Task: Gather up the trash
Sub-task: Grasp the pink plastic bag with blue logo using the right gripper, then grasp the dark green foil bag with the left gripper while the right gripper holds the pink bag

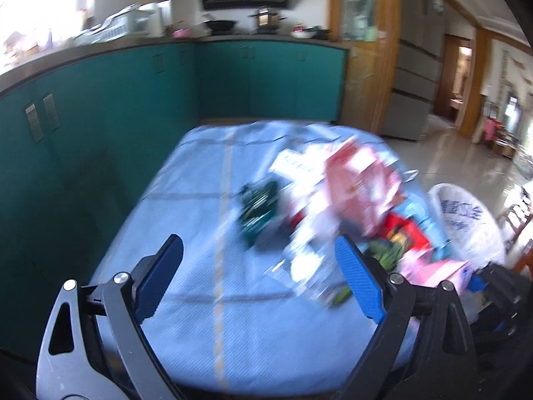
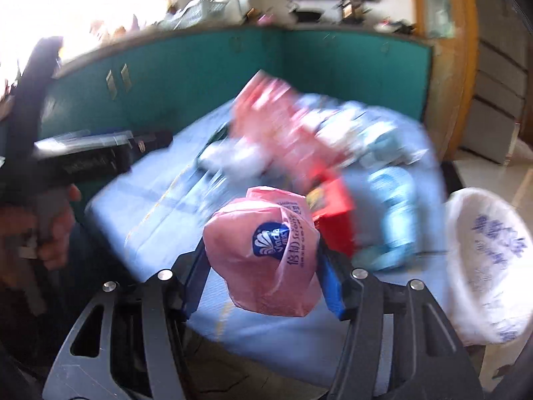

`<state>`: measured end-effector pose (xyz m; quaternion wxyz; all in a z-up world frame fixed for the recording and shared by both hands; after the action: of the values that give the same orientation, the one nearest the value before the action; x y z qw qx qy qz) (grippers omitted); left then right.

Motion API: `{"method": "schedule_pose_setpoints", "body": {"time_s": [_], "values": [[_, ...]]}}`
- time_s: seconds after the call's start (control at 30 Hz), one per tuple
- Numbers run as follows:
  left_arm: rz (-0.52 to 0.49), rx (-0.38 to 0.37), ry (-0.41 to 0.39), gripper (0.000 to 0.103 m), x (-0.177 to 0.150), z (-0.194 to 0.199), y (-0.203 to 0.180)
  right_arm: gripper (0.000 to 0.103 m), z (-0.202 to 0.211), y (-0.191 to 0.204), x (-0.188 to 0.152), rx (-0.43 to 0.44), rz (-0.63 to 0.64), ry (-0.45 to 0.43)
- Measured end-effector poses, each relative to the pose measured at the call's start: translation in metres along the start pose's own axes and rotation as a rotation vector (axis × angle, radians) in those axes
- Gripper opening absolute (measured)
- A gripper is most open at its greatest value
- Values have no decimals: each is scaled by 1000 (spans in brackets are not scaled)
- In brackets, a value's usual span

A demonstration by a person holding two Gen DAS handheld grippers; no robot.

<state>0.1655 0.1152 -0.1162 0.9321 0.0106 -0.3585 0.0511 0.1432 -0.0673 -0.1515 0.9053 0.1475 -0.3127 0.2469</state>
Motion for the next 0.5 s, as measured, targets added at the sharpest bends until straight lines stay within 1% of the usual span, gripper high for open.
{"method": "schedule_pose_setpoints", "body": {"time_s": [0.03, 0.1, 0.13, 0.2, 0.27, 0.33, 0.4, 0.47, 0.5], "values": [[-24, -24, -5, 92, 8, -4, -10, 58, 11, -13, 6, -28, -23, -28], [-69, -55, 15, 94, 23, -19, -32, 58, 25, -40, 15, -95, -70, -66], [-82, -72, 26, 97, 28, -24, -41, 58, 30, -54, 20, -139, -89, -79], [-114, -117, 51, 97, 38, -42, -66, 58, 33, -78, 27, -201, -108, -92], [-149, -123, 98, 98, 42, -59, -87, 58, 33, -99, 34, -229, -132, -105], [-184, -118, 112, 98, 45, -73, -104, 58, 29, -114, 45, -244, -148, -124], [-223, -120, 125, 98, 45, -86, -119, 58, 17, -128, 59, -292, -163, -160], [-239, -106, 139, 92, 41, -96, -123, 58, 8, -133, 64, -305, -148, -166], [-239, -99, 134, 81, 40, -101, -122, 58, -4, -134, 67, -305, -136, -157]]}}
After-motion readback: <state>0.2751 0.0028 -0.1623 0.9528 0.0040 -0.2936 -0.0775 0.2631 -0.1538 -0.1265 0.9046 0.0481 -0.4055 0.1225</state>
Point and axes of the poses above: each gripper's, at about its wrist camera, not at the fingertips, and z roughly against the way its jaws point, y to its left, x to its top, the point moved 7 cm from there along -z, roughly the way its jaws point, and after that the axes turned 11 degrees about y, right-handed, at the moved point
